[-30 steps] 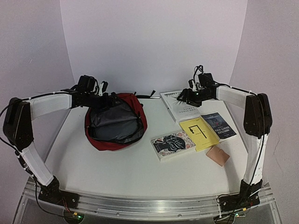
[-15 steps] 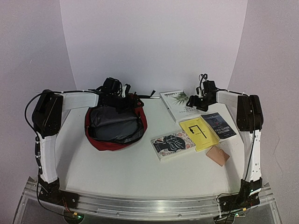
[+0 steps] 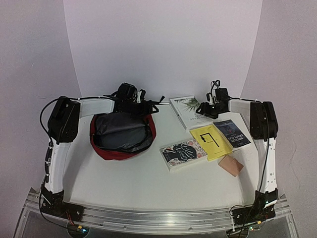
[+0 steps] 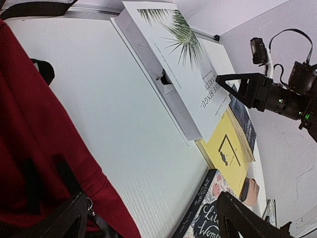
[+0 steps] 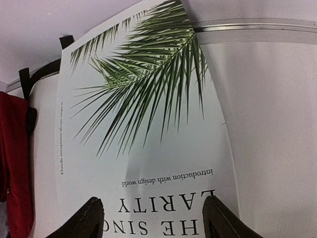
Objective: Pack the student bag
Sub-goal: Pick up the book from the center of the board.
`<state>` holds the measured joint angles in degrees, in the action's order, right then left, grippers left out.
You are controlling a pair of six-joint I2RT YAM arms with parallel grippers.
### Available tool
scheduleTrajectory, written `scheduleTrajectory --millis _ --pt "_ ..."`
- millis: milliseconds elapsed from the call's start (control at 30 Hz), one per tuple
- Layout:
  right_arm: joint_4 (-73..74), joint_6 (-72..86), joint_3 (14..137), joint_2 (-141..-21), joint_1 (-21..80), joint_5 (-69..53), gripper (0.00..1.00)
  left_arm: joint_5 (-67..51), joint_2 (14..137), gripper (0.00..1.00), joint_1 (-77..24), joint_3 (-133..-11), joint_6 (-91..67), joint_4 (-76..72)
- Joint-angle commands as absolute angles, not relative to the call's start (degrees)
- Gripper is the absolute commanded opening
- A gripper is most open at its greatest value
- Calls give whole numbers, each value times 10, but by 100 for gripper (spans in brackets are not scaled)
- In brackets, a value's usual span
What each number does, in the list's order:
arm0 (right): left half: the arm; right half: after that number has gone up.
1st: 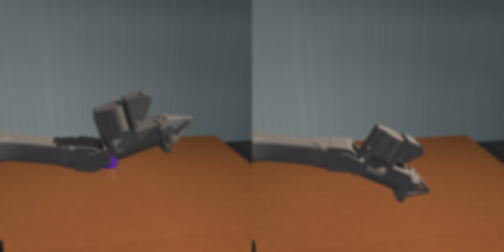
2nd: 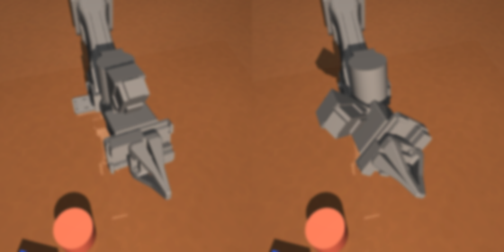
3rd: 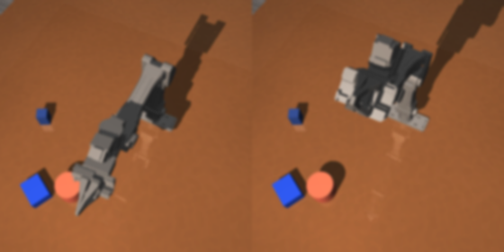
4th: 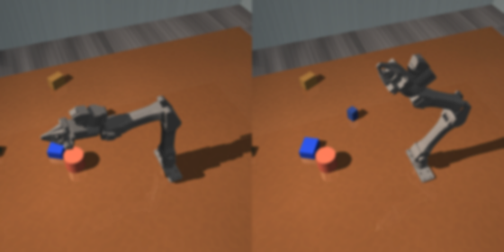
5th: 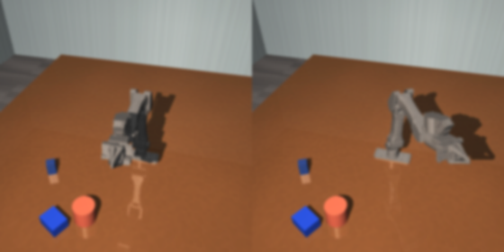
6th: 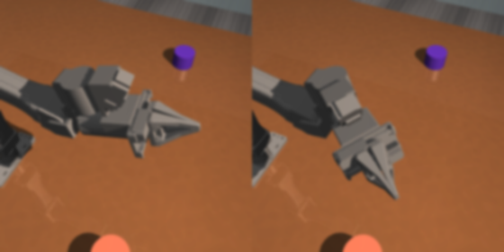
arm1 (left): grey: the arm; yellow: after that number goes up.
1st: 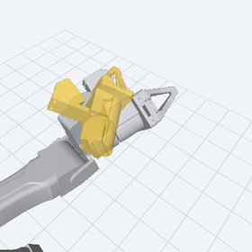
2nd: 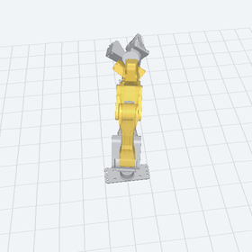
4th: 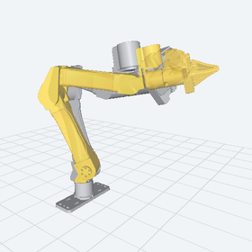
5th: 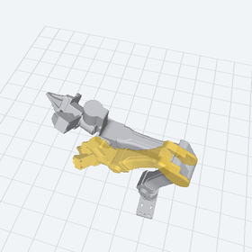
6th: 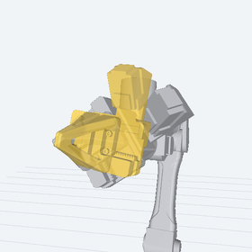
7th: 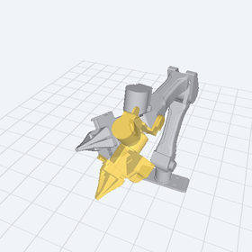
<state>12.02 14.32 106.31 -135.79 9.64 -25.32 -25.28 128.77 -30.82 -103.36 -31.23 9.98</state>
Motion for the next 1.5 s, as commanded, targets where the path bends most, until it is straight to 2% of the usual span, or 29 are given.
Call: scheduleTrajectory --millis 0,167,367,567,800,1100,1467 --pt "191 162 1010 -1350 125 -304 68 -260 1325 89 -319 -1103 -318 103" --pt "191 163 994 -1311 132 -312 69 -256 1340 89 -324 -1119 -321 100" --pt "189 141 999 -1255 107 -256 73 -248 1341 91 -327 -1117 -315 101" --pt "188 137 1046 -1282 78 -206 78 -246 1345 93 -329 -1121 -312 102" --pt "185 150 1095 -1348 71 -210 80 -247 1350 94 -332 -1130 -310 108" --pt "184 160 1108 -1393 81 -254 73 -250 1359 91 -334 -1142 -311 112" --pt "184 163 1015 -1353 127 -275 59 -255 1389 84 -343 -1185 -323 116"
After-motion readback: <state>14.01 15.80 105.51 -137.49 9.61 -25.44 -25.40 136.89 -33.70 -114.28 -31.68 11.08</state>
